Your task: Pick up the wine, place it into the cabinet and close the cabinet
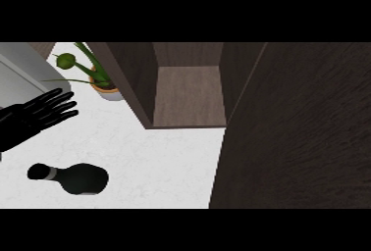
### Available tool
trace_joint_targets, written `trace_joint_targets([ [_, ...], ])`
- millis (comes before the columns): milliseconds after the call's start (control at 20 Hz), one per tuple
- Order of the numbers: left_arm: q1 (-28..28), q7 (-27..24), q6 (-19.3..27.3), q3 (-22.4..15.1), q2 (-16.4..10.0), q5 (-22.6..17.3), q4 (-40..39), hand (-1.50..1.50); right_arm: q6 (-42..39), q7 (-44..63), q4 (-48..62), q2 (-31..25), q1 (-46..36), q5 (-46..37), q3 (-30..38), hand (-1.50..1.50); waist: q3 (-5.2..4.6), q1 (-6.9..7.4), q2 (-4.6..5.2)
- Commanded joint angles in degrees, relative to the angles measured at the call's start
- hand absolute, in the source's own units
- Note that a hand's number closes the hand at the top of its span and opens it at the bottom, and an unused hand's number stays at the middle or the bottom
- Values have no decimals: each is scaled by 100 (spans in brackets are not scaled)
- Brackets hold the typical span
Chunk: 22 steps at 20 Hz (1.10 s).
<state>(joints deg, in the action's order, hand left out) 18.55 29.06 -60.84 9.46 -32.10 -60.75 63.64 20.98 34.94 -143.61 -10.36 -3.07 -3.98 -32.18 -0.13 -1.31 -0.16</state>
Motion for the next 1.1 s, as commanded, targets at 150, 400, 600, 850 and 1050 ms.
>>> trace_joint_targets([
  [150, 110, -524, -645, 369, 396, 1265, -695, -150, 153, 424, -1271, -406, 359, -785, -434, -150, -7, -111, -9],
  [400, 216, -847, -1013, 568, 467, 1912, -1172, -150, 208, 552, -1200, -582, 50, -525, -107, -150, -7, -107, 19],
  [600, 93, -1300, -1220, 779, 717, 2719, -1173, -150, 404, 655, -966, -501, -140, -717, -189, -150, -8, -28, 15],
  [850, -65, -1893, -1334, 1066, 1037, 3651, -1286, -150, 512, 283, -712, -504, -172, -607, -375, -150, -14, -54, 33],
  [1050, -30, -2308, -1338, 1236, 1029, 4284, -1393, -150, 558, 154, -755, -602, -75, -574, -391, -150, -17, -92, 37],
])
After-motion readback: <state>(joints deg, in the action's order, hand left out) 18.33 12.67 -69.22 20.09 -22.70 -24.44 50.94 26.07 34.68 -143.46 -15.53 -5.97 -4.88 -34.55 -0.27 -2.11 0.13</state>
